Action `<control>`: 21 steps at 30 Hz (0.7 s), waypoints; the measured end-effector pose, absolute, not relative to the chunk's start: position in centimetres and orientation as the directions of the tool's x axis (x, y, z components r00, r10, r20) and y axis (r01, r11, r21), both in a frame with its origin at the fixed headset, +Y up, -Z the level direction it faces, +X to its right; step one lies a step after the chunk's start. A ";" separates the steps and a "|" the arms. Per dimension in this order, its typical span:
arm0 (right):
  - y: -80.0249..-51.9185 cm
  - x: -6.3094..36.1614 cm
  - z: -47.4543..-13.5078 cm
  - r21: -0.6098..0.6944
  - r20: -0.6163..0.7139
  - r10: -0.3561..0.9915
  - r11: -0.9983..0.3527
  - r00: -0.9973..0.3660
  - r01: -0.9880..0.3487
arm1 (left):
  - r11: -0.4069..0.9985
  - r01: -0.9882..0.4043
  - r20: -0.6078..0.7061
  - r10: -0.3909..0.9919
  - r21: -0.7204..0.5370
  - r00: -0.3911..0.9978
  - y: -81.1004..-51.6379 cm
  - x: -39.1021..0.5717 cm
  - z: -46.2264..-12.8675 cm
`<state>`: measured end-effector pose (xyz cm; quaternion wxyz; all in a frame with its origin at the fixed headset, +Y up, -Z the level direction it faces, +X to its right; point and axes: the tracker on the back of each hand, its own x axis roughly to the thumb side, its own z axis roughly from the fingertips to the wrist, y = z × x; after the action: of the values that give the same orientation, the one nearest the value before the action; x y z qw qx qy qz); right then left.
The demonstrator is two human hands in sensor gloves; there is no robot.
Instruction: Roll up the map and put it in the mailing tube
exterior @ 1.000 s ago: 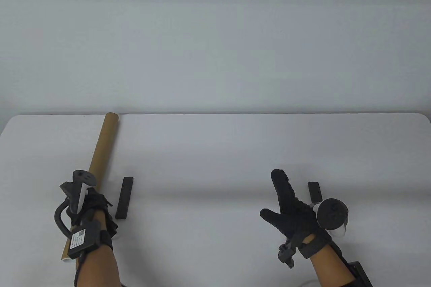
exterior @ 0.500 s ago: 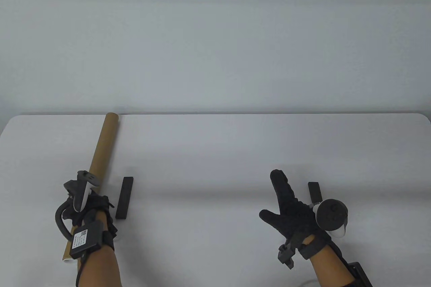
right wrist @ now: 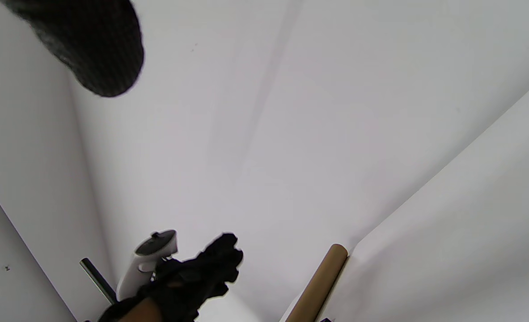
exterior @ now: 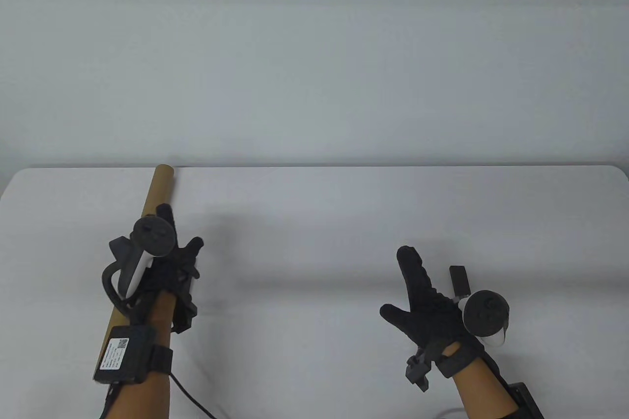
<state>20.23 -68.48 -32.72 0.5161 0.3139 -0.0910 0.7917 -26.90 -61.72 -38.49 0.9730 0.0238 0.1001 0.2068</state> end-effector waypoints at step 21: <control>-67.7 19.1 -31.8 0.187 0.648 0.716 -0.479 -0.259 -0.857 | 0.584 -0.714 0.400 0.803 -0.385 0.441 -66.2 -18.5 -33.4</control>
<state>19.07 -67.65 -31.75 0.5000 0.3473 -0.1016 0.7868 -18.48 -66.21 -33.41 0.8451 -0.0795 -0.2791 0.4490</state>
